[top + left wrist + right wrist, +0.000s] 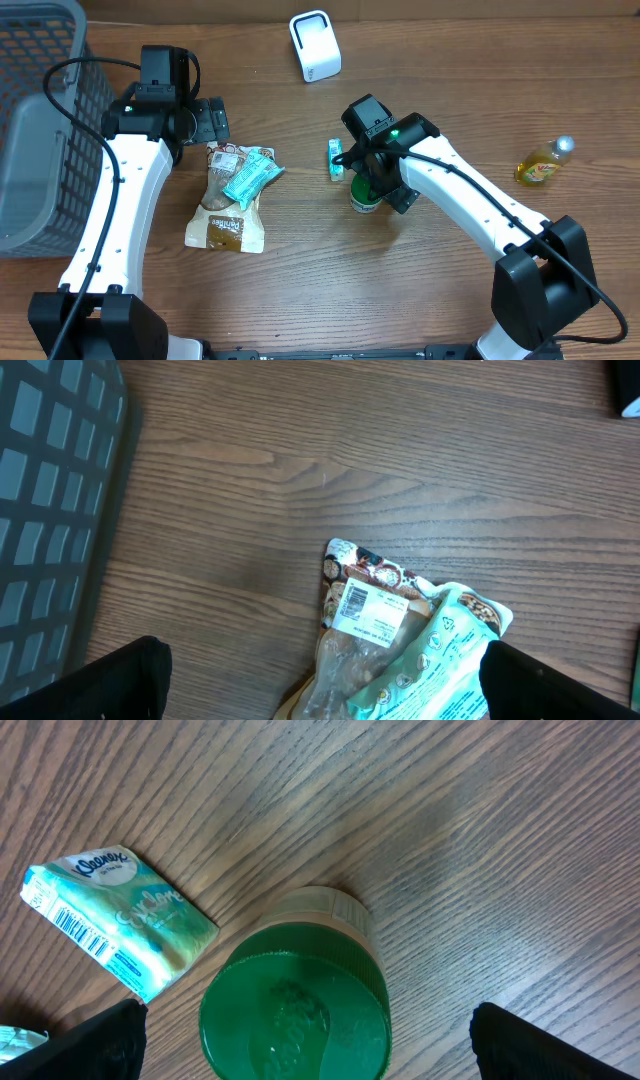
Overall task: Scan the item barcode
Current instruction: 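Lower the open right gripper around the green jar lid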
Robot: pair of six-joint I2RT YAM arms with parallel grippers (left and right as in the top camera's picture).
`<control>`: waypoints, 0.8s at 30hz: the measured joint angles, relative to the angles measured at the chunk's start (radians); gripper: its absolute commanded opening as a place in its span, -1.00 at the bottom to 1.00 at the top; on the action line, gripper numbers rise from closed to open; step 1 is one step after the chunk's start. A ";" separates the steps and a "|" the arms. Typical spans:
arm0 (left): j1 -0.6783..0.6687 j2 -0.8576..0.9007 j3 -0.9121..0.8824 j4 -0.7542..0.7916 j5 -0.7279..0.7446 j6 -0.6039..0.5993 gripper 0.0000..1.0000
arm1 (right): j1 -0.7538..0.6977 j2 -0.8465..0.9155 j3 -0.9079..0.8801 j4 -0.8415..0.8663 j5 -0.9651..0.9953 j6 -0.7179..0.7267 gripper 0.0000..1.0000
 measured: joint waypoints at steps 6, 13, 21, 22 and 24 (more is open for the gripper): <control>0.000 0.000 0.000 0.000 0.000 0.000 0.99 | 0.000 0.000 0.000 0.000 0.000 0.000 1.00; 0.000 0.000 0.000 0.000 0.000 0.000 0.99 | 0.000 0.000 -0.013 0.016 0.000 0.000 1.00; 0.000 0.000 0.000 0.000 0.000 0.000 0.99 | 0.000 0.000 -0.072 0.089 -0.002 0.000 1.00; 0.000 0.000 0.000 0.000 0.000 0.000 0.99 | 0.000 0.000 -0.072 0.093 -0.001 0.000 1.00; 0.000 0.000 0.000 0.000 0.000 0.000 0.99 | 0.000 0.000 -0.072 0.098 -0.002 -0.001 1.00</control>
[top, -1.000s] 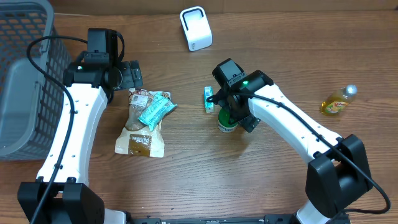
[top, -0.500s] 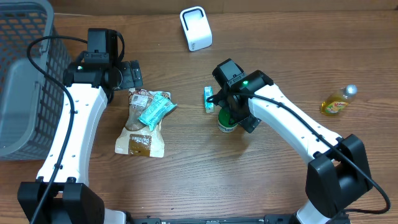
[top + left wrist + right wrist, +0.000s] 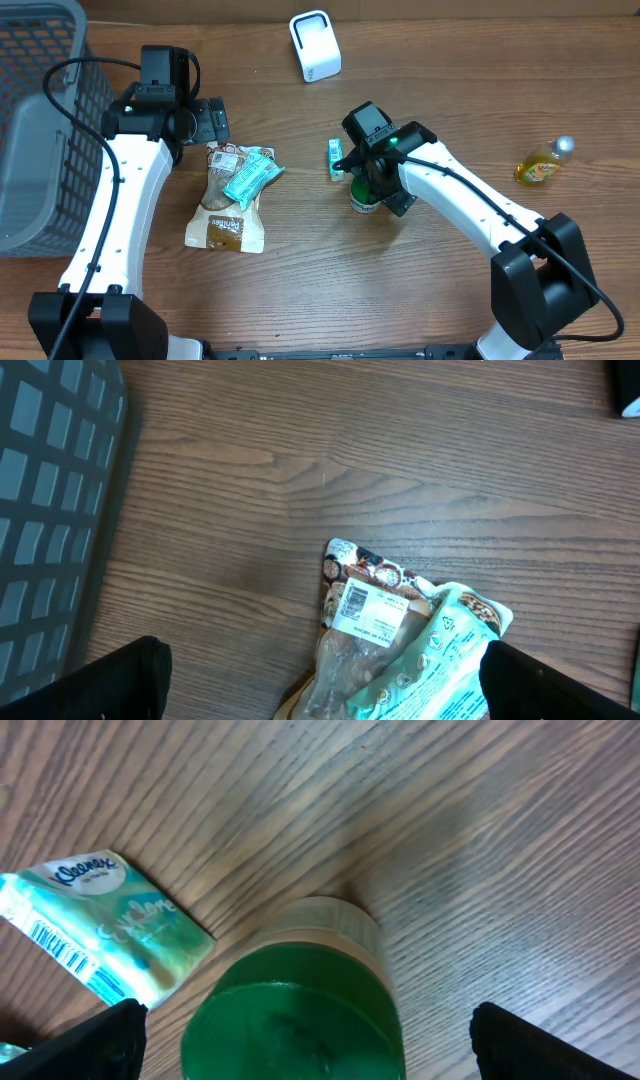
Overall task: Scan the item barcode
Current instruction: 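Lower the open right gripper around the green jar lid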
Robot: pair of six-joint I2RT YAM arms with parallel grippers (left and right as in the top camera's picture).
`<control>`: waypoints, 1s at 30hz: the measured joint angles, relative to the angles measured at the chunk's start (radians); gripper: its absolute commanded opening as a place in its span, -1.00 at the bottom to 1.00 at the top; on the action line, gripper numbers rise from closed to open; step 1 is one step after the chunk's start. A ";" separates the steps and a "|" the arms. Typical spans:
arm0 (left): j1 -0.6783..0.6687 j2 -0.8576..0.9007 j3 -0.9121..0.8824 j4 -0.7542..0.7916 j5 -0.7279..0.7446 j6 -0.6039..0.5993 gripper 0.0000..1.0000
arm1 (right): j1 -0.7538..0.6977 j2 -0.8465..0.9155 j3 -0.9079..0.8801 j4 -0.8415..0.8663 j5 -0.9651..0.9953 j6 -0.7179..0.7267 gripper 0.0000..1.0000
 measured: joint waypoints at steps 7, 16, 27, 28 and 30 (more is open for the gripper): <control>0.000 0.000 0.000 0.000 0.000 0.000 0.99 | 0.000 0.000 0.000 0.003 -0.002 0.001 0.78; 0.000 0.000 0.000 0.000 0.000 0.000 0.99 | 0.000 0.000 0.000 -0.010 -0.002 0.000 0.59; 0.000 0.000 0.000 0.000 0.000 0.000 0.99 | 0.000 0.000 0.000 -0.067 0.037 -0.026 0.33; 0.000 0.000 0.000 0.000 0.000 0.000 0.99 | 0.000 0.000 0.000 -0.067 0.039 -0.042 0.33; 0.000 0.000 0.000 0.000 0.000 0.000 0.99 | 0.000 0.000 0.000 -0.064 0.042 -0.080 0.33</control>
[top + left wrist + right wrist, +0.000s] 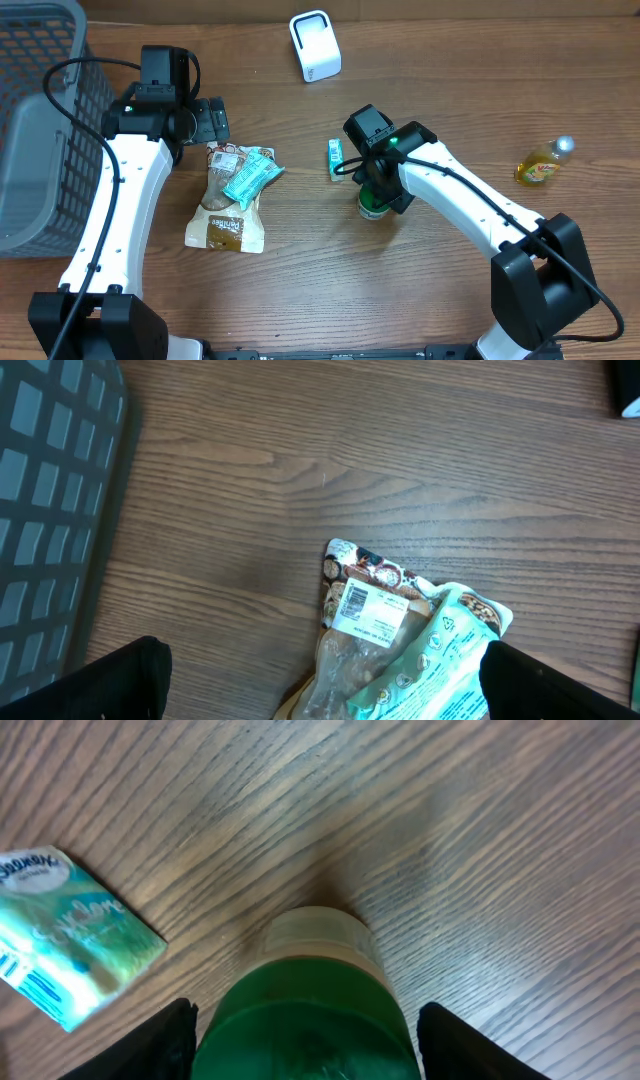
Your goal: Scan the item barcode
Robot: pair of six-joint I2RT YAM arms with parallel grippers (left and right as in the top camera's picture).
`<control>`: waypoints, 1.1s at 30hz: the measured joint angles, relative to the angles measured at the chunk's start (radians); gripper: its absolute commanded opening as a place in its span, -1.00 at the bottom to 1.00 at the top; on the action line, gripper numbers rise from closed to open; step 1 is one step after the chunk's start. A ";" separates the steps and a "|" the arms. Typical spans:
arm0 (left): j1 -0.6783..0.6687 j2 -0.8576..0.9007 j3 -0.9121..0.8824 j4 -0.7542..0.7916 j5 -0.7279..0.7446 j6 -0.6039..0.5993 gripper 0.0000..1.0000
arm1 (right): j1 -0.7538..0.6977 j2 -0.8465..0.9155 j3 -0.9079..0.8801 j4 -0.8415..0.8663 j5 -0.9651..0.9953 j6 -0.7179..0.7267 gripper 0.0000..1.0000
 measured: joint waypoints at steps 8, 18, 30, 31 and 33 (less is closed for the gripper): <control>0.000 0.000 0.000 0.000 0.000 0.000 0.99 | 0.000 0.000 0.000 0.064 0.011 -0.315 0.36; 0.000 0.000 0.000 0.000 0.000 0.000 0.99 | 0.000 0.000 0.000 0.086 0.013 -0.540 1.00; 0.000 0.000 0.000 0.000 0.000 0.000 0.99 | 0.000 0.000 0.000 -0.011 -0.088 -0.405 0.98; 0.000 0.000 0.000 0.000 0.000 0.000 0.99 | 0.000 0.000 0.000 -0.016 -0.092 -0.403 0.95; 0.000 0.000 0.000 0.000 0.000 0.000 0.99 | 0.000 0.000 0.000 -0.021 -0.097 -0.399 0.85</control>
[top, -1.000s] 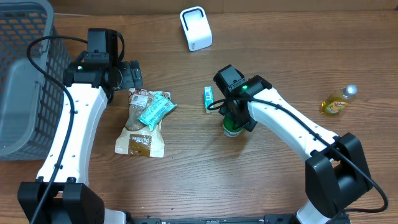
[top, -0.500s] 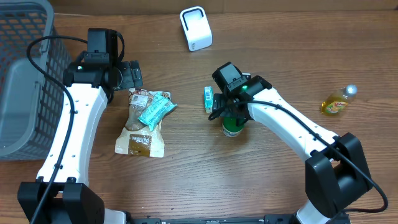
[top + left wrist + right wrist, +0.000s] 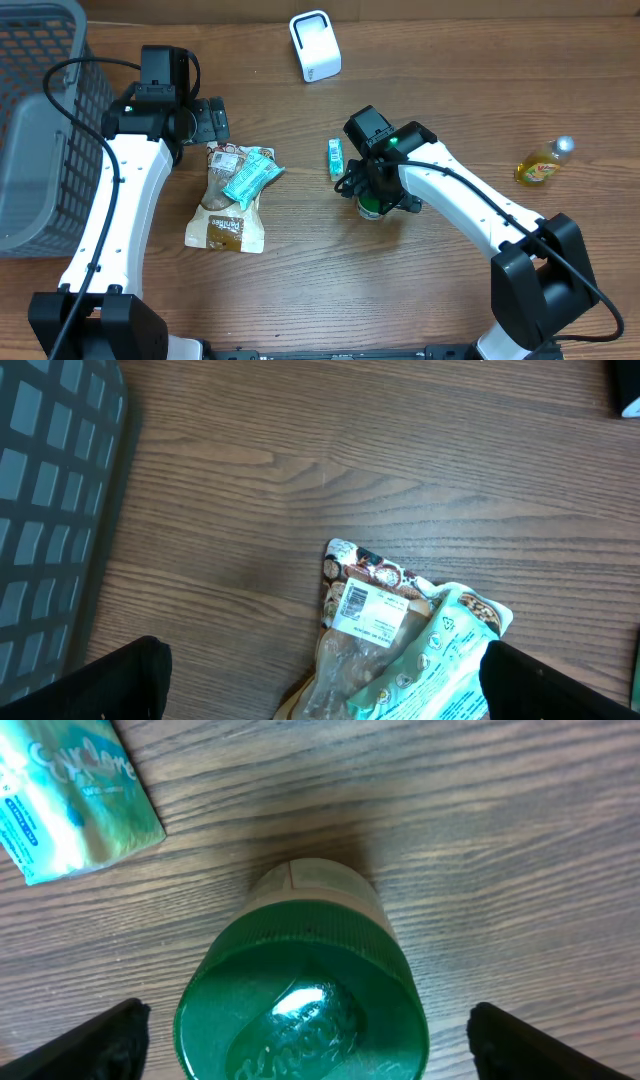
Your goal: Scan the item barcode
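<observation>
A jar with a green screw lid [image 3: 303, 1005] stands upright on the table, also seen from overhead [image 3: 371, 209]. My right gripper [image 3: 305, 1035] hangs straight over it, open. Its two black fingers [image 3: 105, 1040] stand wide on either side of the lid without touching it. The white barcode scanner [image 3: 315, 45] stands at the back of the table. My left gripper [image 3: 325, 680] is open over the top end of a brown snack bag [image 3: 365, 605], nothing between its fingers.
A teal tissue pack [image 3: 336, 158] lies just left of the jar. A teal packet [image 3: 250, 176] rests on the snack bag [image 3: 226, 210]. A yellow bottle [image 3: 541, 165] lies at the far right. A grey mesh basket [image 3: 40, 120] fills the left edge.
My right gripper's fingers stood close against the sides of the green lid; now they are spread wide apart. The jar stays where it was. The left arm is unchanged.
My right gripper was open above the jar, then lower over it. Its fingers then stood tight beside the lid, and the jar was a little further right and nearer than before. Now the fingers are wide open. The left arm never moved.
</observation>
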Robot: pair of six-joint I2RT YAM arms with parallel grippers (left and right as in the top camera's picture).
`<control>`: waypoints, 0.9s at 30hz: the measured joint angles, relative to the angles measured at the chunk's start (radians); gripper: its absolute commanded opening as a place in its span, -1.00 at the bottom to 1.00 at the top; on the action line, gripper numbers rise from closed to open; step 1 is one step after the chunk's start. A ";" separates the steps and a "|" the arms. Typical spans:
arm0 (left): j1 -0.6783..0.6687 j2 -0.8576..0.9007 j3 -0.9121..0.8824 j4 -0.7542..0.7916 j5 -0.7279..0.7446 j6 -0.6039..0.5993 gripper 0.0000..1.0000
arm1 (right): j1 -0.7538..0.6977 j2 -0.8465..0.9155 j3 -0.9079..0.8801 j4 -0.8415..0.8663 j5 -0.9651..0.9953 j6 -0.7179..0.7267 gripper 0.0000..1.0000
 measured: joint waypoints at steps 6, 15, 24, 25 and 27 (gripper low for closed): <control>0.000 0.000 0.000 0.000 0.000 0.000 0.99 | 0.000 0.000 0.000 0.027 -0.010 0.007 0.44; 0.000 0.000 0.000 0.000 0.000 0.000 0.98 | 0.000 0.000 0.000 0.047 -0.010 -0.001 0.27; 0.000 0.000 0.000 0.000 0.000 0.000 1.00 | 0.000 0.000 0.000 0.137 -0.010 -0.162 0.25; 0.000 0.000 0.000 0.000 0.000 0.000 0.99 | 0.000 0.000 0.000 0.153 -0.010 -0.193 0.16; 0.000 0.000 0.000 0.000 0.000 0.000 0.99 | 0.000 0.000 0.000 0.175 -0.010 -0.245 0.12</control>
